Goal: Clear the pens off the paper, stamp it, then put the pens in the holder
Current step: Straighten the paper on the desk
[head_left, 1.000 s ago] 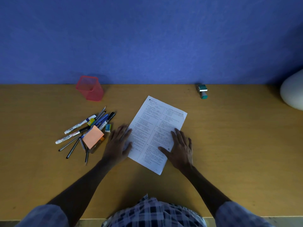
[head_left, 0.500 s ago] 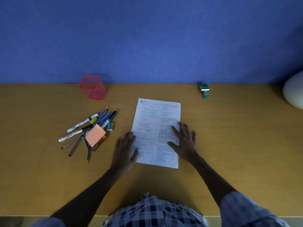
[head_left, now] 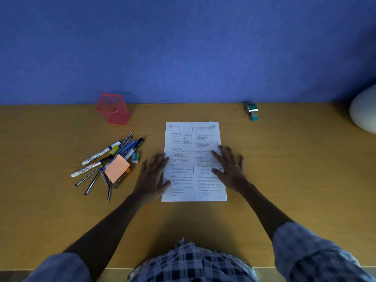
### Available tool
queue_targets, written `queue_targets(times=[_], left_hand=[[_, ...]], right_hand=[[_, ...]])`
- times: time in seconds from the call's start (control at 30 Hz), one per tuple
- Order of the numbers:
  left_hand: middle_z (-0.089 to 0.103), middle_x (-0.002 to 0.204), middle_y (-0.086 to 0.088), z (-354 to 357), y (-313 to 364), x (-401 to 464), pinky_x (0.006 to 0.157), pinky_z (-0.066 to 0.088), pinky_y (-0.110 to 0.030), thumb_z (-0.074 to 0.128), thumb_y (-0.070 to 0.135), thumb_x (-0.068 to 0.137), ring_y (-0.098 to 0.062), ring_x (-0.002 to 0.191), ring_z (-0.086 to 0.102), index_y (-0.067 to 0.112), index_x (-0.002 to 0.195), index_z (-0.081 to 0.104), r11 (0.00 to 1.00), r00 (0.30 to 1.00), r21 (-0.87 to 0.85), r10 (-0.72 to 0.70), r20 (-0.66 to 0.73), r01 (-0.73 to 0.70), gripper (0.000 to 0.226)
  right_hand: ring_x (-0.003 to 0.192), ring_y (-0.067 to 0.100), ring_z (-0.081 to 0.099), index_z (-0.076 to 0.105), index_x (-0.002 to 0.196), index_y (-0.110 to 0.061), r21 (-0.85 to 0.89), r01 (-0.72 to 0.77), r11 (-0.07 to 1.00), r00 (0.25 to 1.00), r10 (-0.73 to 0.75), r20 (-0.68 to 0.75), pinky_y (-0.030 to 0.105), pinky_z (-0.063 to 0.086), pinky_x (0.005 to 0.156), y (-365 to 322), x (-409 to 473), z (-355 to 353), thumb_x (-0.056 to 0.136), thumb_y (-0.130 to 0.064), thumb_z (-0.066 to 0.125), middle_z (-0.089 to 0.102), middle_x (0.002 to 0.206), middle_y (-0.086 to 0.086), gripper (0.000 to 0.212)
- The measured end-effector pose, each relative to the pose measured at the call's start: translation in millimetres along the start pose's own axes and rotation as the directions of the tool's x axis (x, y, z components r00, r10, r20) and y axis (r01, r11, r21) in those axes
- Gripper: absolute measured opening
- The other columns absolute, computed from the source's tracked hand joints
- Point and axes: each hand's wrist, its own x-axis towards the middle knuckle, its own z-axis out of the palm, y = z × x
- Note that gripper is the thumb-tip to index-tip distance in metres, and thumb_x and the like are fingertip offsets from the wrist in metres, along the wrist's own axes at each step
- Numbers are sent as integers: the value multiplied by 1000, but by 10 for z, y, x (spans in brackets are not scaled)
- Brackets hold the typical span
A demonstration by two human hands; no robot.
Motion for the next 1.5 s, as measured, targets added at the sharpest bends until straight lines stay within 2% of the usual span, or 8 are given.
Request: queue_targets(times=[0.53, 0.77, 0.87, 1.0, 1.17, 1.23, 1.33, 1.5], left_hand=[[-14, 161, 9, 28, -45, 21, 121, -8, -45, 48, 52, 86, -12, 149, -15, 26, 156, 4, 1000, 1000, -15, -4, 26, 4, 87], [-12, 162, 9, 38, -51, 13, 121, -7, -46, 47, 54, 85, -11, 150, -14, 26, 156, 5, 1000, 1000, -30, 4, 12, -4, 87], [-10, 162, 10, 40, -38, 21, 121, -6, -45, 43, 56, 88, -9, 149, -13, 26, 156, 3, 999, 1000, -53, -13, -7, 12, 84], [5, 165, 3, 7, -51, 75, 121, -3, -44, 27, 64, 92, -16, 152, -2, 22, 156, 6, 995, 997, -91, -53, -49, 49, 80], [8, 165, -1, -48, -114, 177, 123, -3, -47, 22, 64, 94, -19, 152, 1, 18, 156, 7, 999, 996, -38, -39, -79, 36, 79], [9, 165, -1, -49, -112, 221, 122, -3, -46, 22, 64, 95, -20, 152, 3, 18, 156, 8, 999, 996, -27, -37, -81, 35, 77], [13, 164, -1, -34, -109, 257, 122, 7, -51, 26, 62, 97, -19, 152, 7, 18, 156, 11, 999, 995, 8, -37, -94, 38, 75], [14, 164, -1, 7, -114, 267, 122, 10, -52, 25, 61, 97, -18, 152, 9, 20, 155, 16, 996, 994, 62, -55, -98, 61, 72]], right_hand=[[151, 21, -1, 22, 152, -31, 4, 49, 999, 999, -49, -22, 62, 0, 117, 63, -6, 47, 94, -41, 54, 5, 164, -2, 68], [151, 21, 0, 23, 152, -32, 0, 56, 998, 998, -56, -26, 62, 0, 117, 93, 2, 67, 92, -44, 54, 7, 164, -1, 69], [151, 21, 2, 17, 153, -30, 19, 50, 999, 998, -50, -34, 63, 4, 117, 86, 0, 74, 92, -49, 53, 6, 164, -2, 73], [148, 23, 21, 13, 154, -25, 48, -9, 999, 991, 15, -130, 57, 16, 118, 45, 29, 34, 91, -65, 40, 13, 163, -1, 79], [123, 28, 56, 28, 148, -18, 139, -65, 988, 956, 101, -275, 54, 49, 98, 83, 177, -154, 93, -51, 51, 32, 156, 2, 69], [118, 27, 59, 34, 145, -18, 146, -92, 985, 935, 136, -327, 52, 53, 93, 119, 238, -233, 92, -44, 55, 39, 152, 2, 63], [112, 28, 62, 46, 139, -17, 155, -141, 978, 909, 190, -372, 45, 54, 90, 216, 347, -368, 91, -36, 58, 49, 143, 3, 53], [102, 30, 66, 54, 134, -14, 195, -268, 944, 848, 327, -416, 44, 54, 88, 412, 562, -597, 91, -34, 58, 57, 135, 7, 47]])
